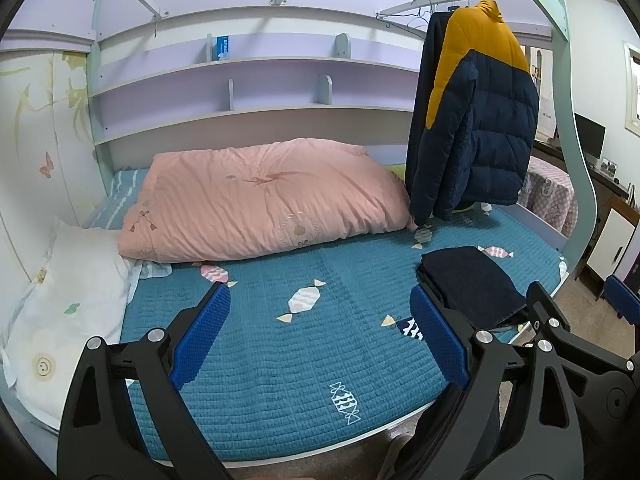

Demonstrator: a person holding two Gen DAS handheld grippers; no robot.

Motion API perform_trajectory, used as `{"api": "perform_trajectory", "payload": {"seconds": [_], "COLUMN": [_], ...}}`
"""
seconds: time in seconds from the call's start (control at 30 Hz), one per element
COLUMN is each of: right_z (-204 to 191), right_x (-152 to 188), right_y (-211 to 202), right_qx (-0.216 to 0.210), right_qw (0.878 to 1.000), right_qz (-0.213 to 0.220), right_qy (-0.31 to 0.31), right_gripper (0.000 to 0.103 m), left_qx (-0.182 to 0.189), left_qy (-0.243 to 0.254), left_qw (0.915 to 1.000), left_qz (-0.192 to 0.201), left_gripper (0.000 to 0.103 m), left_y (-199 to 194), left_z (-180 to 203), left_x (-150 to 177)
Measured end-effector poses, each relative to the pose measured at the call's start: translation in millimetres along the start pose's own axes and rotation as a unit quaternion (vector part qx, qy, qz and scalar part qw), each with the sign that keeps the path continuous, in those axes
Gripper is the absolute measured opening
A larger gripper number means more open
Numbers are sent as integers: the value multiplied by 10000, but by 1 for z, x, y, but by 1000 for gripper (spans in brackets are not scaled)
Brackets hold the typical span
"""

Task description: Fold large clothes

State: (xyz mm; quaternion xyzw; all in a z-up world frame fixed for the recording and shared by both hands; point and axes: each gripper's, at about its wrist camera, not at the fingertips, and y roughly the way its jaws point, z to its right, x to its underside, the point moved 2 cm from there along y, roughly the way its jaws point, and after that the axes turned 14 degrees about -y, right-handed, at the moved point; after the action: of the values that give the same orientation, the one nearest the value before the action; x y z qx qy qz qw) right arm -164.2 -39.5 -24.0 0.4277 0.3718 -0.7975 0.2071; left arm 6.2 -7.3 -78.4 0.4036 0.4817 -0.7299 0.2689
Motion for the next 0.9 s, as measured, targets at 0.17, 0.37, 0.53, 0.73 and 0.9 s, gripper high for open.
{"api": "perform_trajectory", "payload": {"seconds": [0.17,0.37,0.53,0.73,0.9], "right_z": [0,-1,-1,-1,-1], "right_x": [0,-1,0,-1,-1], "right_y": [0,0,-1,0,-1], "right_qx": [-7,-6,3,-9,-5], "right_qw": [10000,10000,10000,10000,10000], "right_qz": [7,10,6,11,13], "right_qy": [0,-9,-13,-15,-8], "right_gripper": [92,92,92,92,92], "left_qx": [12,16,20,32,31], "left_qy": [0,1,-3,-6,-15], "left_qw": [10000,10000,10000,10000,10000], "left_qz": [0,-4,-16,-15,-10], "left_gripper": [92,92,92,92,92], "left_y": [0,0,0,0,-2], "left_z": [0,0,-1,0,-1], "left_x": [0,0,0,0,2]}}
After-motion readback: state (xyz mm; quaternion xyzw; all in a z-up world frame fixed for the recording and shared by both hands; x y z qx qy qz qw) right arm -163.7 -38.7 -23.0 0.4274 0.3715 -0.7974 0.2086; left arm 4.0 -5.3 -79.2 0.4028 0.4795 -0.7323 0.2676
